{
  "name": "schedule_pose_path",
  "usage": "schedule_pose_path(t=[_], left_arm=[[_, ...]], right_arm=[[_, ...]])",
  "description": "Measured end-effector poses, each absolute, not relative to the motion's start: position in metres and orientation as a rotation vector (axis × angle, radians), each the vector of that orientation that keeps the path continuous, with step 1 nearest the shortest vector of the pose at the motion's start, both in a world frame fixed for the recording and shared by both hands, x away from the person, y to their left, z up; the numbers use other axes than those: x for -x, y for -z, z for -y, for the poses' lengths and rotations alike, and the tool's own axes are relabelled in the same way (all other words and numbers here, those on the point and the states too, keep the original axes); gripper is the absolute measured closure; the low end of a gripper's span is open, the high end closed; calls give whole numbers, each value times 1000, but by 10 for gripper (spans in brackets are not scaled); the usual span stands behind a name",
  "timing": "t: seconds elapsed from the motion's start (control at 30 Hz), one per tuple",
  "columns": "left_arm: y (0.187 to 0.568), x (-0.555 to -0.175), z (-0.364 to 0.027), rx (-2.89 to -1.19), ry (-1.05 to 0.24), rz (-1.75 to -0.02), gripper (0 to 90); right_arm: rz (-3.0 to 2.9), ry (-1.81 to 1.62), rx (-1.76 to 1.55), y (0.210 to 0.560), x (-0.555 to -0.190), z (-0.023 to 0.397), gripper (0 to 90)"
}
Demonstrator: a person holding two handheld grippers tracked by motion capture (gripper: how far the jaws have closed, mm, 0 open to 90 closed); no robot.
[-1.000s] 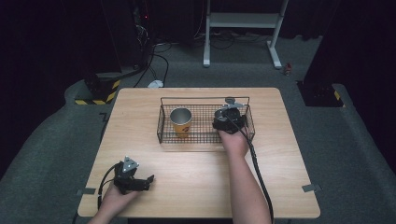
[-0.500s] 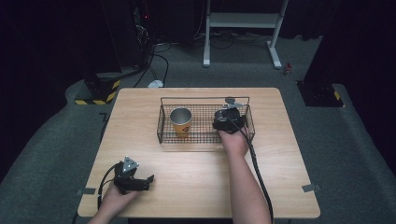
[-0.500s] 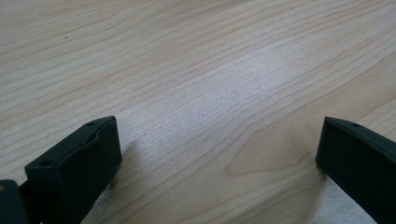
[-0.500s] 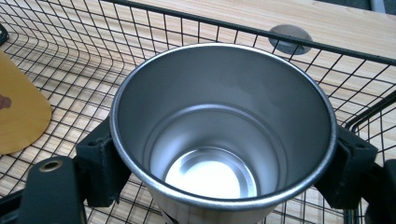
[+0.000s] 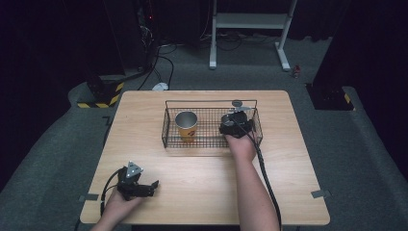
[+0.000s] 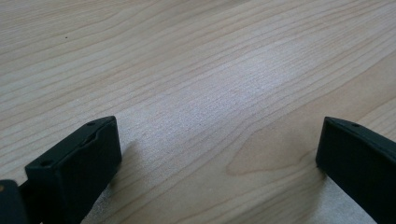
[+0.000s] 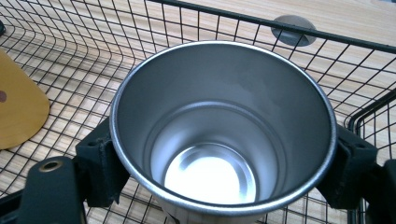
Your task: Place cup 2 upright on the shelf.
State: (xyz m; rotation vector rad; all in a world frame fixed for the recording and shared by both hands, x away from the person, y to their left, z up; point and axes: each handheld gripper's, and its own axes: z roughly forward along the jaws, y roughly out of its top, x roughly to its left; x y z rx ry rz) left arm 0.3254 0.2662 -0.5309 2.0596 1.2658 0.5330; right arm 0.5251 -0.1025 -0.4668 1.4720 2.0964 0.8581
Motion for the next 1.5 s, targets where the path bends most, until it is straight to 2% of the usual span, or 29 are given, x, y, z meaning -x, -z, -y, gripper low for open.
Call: schedule_pose_path(t=[0.47,1.13,1.5], left_arm=[[531,-325,-266,-2061,-533,-1266,5],[531,-325,-267,-2064,-532,-1266,5],[531,-325,-267,-2064,-532,-1266,5]], right_arm=[[-2133,-837,-1487,465,-525,103,182],[-2133,-823,-1506,464,-524,106,99],[-2086,-874,-1486,452,-519,109,93]])
